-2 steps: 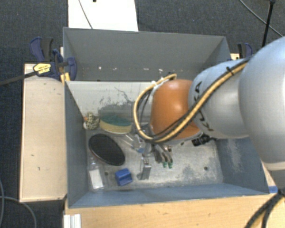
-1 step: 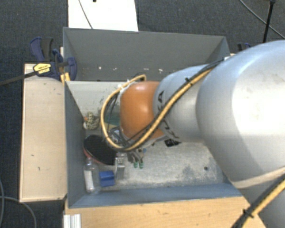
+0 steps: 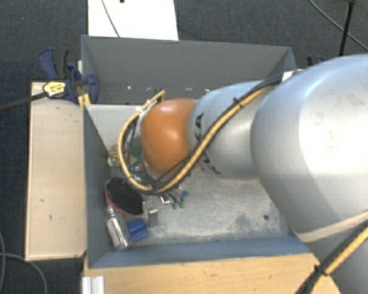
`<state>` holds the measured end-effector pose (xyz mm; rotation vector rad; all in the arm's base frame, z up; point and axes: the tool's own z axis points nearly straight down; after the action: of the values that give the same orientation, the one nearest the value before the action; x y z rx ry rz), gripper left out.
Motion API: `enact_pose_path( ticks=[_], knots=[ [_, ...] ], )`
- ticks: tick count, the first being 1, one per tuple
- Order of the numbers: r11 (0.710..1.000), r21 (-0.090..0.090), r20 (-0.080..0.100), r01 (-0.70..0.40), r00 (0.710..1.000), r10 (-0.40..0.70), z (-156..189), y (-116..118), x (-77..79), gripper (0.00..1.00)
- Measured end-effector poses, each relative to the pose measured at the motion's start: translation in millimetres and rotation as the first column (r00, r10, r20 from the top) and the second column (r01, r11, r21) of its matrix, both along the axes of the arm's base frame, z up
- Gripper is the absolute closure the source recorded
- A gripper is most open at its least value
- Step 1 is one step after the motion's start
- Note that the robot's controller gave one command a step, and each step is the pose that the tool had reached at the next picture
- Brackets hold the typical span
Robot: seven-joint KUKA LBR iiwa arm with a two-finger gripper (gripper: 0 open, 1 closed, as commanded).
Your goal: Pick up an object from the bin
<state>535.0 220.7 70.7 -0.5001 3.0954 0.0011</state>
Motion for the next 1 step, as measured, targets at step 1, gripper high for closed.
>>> enact_pose_path(
  ticks=[1],
  knots=[
    [1.0, -0.001, -0.002, 0.004, 1.0, -0.004, -0.5, -0.5, -0.6, 1.0]
  ],
)
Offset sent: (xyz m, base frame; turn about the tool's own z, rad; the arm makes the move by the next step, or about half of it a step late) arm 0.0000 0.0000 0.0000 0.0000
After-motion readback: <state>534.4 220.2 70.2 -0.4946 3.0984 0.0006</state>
